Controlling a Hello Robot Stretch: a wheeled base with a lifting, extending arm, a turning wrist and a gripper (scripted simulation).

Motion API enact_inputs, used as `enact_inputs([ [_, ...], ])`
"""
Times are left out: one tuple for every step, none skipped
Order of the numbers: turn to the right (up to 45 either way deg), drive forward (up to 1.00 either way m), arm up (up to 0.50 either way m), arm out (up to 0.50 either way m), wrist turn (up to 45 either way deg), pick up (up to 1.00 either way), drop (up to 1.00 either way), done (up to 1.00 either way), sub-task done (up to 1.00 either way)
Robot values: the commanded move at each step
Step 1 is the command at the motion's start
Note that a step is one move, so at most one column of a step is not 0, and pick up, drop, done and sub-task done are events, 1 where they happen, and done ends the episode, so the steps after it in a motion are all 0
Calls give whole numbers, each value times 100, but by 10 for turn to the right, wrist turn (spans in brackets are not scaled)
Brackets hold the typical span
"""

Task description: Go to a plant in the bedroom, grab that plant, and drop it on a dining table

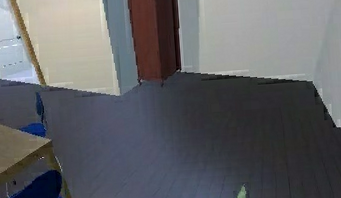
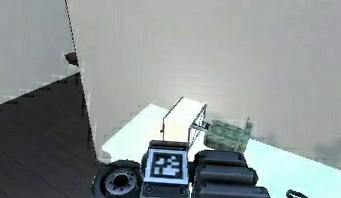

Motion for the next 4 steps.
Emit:
enact_inputs([
  [0,70,0,0,0,0,0,0,0],
  [-240,0,0,0,0,0,0,0,0],
  [0,100,0,0,0,0,0,0,0],
  [0,30,0,0,0,0,0,0,0],
])
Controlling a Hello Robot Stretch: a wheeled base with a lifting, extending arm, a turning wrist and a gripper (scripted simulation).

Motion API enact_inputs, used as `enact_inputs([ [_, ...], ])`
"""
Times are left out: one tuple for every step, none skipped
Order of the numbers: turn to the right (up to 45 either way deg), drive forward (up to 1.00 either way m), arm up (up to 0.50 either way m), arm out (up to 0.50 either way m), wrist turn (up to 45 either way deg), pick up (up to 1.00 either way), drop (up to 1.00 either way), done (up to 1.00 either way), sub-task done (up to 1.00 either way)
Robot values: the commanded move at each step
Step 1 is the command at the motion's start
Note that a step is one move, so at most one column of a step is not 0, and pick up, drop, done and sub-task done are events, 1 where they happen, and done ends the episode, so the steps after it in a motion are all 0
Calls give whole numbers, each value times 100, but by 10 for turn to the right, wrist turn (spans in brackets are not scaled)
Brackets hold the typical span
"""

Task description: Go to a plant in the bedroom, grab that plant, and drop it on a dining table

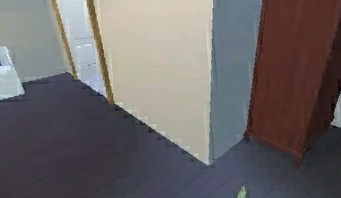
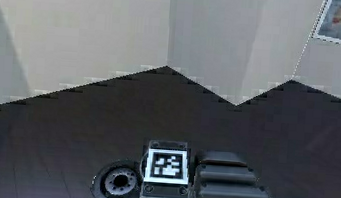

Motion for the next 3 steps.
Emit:
enact_inputs([
  [-360,0,0,0,0,0,0,0,0],
  [0,80,0,0,0,0,0,0,0],
  [-450,0,0,0,0,0,0,0,0],
])
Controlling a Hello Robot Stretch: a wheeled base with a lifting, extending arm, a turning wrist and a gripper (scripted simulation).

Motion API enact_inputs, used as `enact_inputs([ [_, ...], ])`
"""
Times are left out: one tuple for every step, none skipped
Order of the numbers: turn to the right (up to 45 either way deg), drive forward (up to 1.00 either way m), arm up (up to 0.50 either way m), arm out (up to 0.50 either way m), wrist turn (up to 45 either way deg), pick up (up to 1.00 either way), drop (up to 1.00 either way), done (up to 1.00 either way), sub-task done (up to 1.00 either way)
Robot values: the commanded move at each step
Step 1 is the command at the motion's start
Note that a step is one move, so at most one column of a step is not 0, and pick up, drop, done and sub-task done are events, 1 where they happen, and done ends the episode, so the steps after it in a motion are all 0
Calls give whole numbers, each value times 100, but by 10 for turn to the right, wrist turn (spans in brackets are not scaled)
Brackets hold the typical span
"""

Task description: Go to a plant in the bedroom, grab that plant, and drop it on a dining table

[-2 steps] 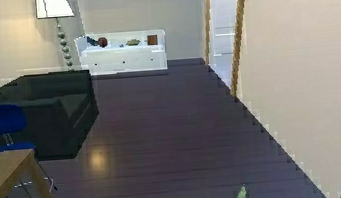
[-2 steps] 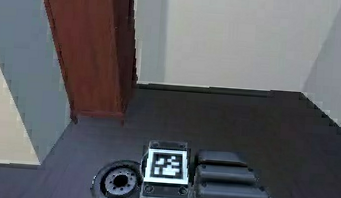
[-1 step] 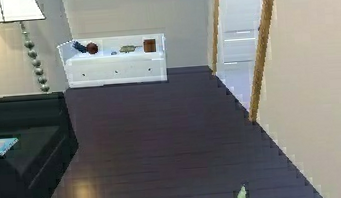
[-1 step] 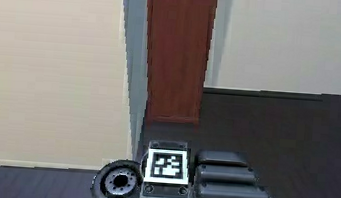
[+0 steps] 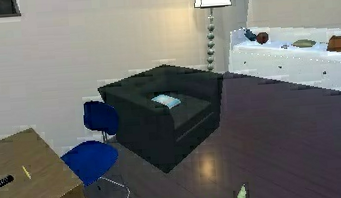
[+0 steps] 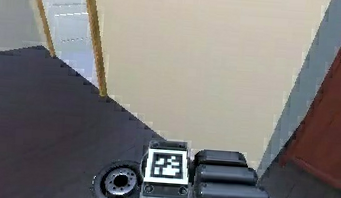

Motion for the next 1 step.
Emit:
enact_inputs([
  [-60,0,0,0,0,0,0,0,0],
])
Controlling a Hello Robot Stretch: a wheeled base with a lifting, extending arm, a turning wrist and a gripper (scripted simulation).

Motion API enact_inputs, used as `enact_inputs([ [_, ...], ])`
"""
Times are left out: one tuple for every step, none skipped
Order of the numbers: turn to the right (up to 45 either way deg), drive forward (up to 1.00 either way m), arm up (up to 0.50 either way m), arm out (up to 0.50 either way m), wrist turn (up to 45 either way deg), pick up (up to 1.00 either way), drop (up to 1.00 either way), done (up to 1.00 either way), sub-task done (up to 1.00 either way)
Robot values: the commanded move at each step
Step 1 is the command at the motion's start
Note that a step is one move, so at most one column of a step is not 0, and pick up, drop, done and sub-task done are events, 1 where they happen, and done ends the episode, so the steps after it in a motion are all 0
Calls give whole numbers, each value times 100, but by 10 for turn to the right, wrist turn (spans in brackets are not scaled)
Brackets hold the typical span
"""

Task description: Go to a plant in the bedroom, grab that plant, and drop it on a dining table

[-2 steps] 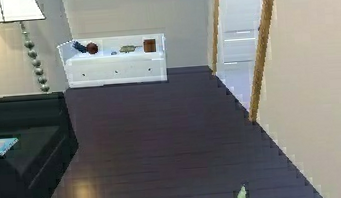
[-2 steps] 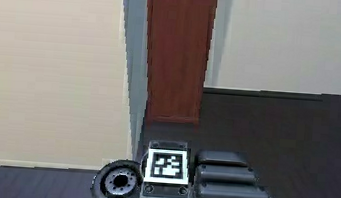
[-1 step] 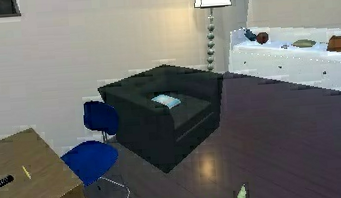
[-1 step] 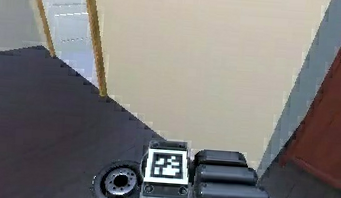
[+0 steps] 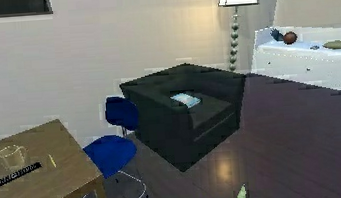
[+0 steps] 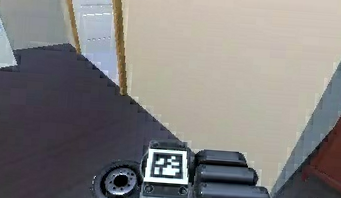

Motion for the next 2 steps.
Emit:
enact_inputs([
  [0,35,0,0,0,0,0,0,0],
  [-450,0,0,0,0,0,0,0,0],
])
